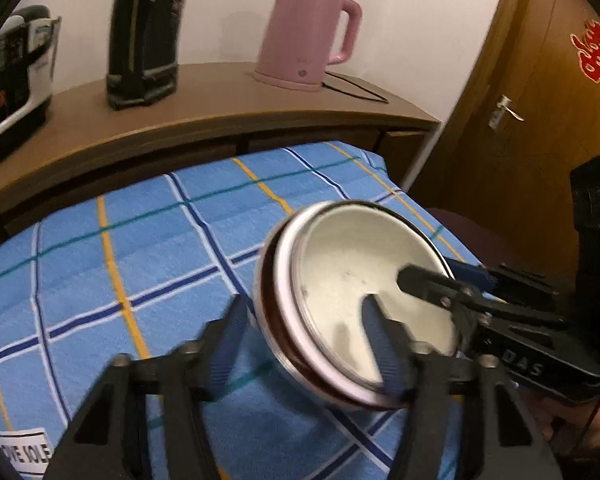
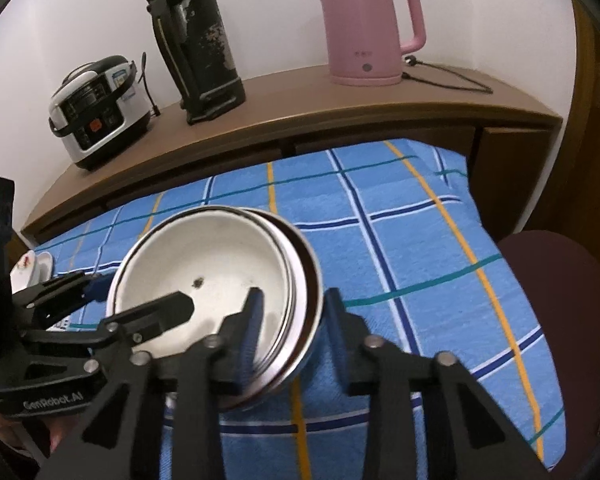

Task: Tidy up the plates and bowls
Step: 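Grasp the rim of the nested bowl stack with the left gripper, then lift and carry the nested bowl stack toward the floral plate stack with the left gripper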

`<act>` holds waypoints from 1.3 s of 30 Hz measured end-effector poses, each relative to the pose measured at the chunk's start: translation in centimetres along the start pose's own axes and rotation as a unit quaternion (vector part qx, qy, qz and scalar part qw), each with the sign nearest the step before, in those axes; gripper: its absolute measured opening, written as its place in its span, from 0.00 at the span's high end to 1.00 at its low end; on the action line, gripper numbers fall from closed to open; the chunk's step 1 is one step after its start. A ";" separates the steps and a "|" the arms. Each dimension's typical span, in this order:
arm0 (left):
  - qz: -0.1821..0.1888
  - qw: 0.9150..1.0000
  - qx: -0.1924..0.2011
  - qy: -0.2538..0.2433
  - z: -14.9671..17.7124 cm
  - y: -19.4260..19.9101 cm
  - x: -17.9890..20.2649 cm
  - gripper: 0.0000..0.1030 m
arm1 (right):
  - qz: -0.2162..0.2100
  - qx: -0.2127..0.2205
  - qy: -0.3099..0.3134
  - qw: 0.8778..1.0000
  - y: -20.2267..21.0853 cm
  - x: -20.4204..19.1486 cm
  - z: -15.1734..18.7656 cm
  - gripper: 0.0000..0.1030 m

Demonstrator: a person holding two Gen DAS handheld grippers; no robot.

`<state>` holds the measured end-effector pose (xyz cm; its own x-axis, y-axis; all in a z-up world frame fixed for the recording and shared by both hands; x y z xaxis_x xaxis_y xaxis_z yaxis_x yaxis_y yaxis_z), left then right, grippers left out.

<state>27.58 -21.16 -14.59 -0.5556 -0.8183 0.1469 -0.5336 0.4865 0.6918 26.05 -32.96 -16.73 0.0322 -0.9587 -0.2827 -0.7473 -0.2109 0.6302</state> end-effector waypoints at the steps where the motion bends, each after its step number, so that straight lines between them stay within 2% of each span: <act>1: -0.006 1.000 0.001 -0.005 0.0 0.0 0.1 0.48 | 0.001 0.000 -0.001 1.000 0.0 0.0 0.0 0.73; 13: -0.012 1.000 -0.006 0.019 0.4 0.4 -0.6 0.58 | -0.002 -0.002 -0.009 1.000 0.0 -0.2 -0.3 0.73; 16: -0.013 1.000 -0.006 0.020 0.4 0.5 -0.5 0.65 | -0.011 -0.002 -0.014 1.000 0.3 0.1 -0.1 0.68; 18: -0.007 1.000 -0.009 0.024 0.5 0.4 -0.6 0.65 | -0.007 -0.005 -0.016 1.000 0.4 0.4 0.2 0.60; 22: -0.006 1.000 -0.006 0.015 0.4 0.5 0.0 0.65 | -0.011 -0.003 -0.023 1.000 0.7 0.5 0.5 0.67; 23: -0.003 1.000 -0.006 0.015 0.4 0.5 0.1 0.65 | -0.010 -0.001 -0.020 1.000 0.8 0.4 0.6 0.72; 26: -0.001 1.000 -0.006 0.014 0.4 0.6 0.1 0.64 | 0.004 0.004 -0.005 1.000 0.7 0.1 0.5 0.72; 29: 0.009 0.999 -0.009 0.030 0.4 0.6 -0.1 0.64 | 0.002 0.001 -0.007 1.000 0.6 0.1 0.3 0.73; 33: 0.007 1.000 -0.007 0.027 0.3 0.6 -0.1 0.63 | -0.008 -0.005 -0.022 1.000 0.3 0.6 0.2 0.73; 34: 0.007 1.000 -0.007 0.024 0.3 0.5 0.0 0.63 | -0.007 -0.002 -0.034 0.999 0.4 1.0 0.1 0.69; 35: 0.008 1.000 -0.010 0.025 0.4 0.5 0.0 0.63 | -0.002 0.001 -0.034 0.999 0.5 1.2 0.1 0.60; 36: 0.011 0.999 -0.013 0.028 0.5 0.3 -0.1 0.63 | -0.002 0.004 -0.031 1.000 0.6 1.2 0.1 0.59; 37: 0.014 0.999 -0.015 0.029 0.6 0.3 -0.1 0.63 | -0.001 0.005 -0.020 1.000 0.7 0.9 0.3 0.61; 38: 0.016 0.999 -0.014 0.029 0.6 0.3 0.0 0.63 | -0.002 0.002 -0.010 1.000 0.7 0.5 0.4 0.72; 39: 0.015 0.999 -0.013 0.026 0.5 0.4 0.2 0.63 | 0.015 0.004 0.005 1.000 0.8 0.2 0.5 0.73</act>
<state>26.95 -20.93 -14.69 -0.5371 -0.8186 0.2037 -0.4998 0.5033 0.7049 25.12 -33.26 -16.64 0.0156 -0.9663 -0.2569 -0.7539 -0.1801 0.6318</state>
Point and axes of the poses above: each gripper's, at about its wrist camera, not at the fingertips, and y roughly against the way its jaws point, x to its right, z to its underside, the point moved 8 cm from there along -y, roughly the way its jaws point, and after that the axes turned 6 degrees about -y, right-handed, at the moved point
